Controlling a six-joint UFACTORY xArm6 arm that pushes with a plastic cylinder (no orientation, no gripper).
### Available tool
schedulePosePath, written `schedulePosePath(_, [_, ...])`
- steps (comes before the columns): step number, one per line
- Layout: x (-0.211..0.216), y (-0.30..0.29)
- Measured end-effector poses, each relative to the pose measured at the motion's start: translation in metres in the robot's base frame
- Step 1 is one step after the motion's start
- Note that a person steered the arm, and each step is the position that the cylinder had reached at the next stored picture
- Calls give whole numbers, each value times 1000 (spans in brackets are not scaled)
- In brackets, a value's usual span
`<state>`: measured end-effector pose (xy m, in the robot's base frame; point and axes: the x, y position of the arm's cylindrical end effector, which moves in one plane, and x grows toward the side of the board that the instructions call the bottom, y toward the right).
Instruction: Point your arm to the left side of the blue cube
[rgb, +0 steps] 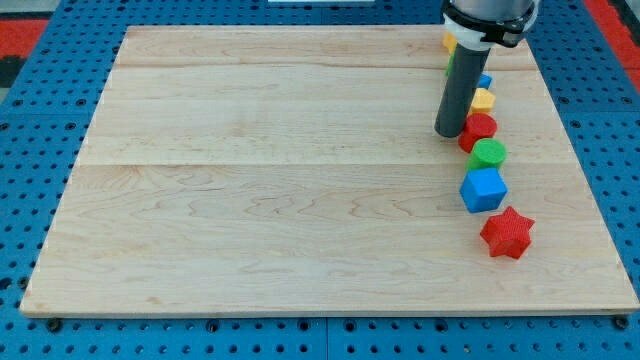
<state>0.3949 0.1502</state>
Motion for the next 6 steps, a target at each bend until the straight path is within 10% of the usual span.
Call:
schedulePosePath(4, [20,-54])
schedulePosePath(6, [224,-70])
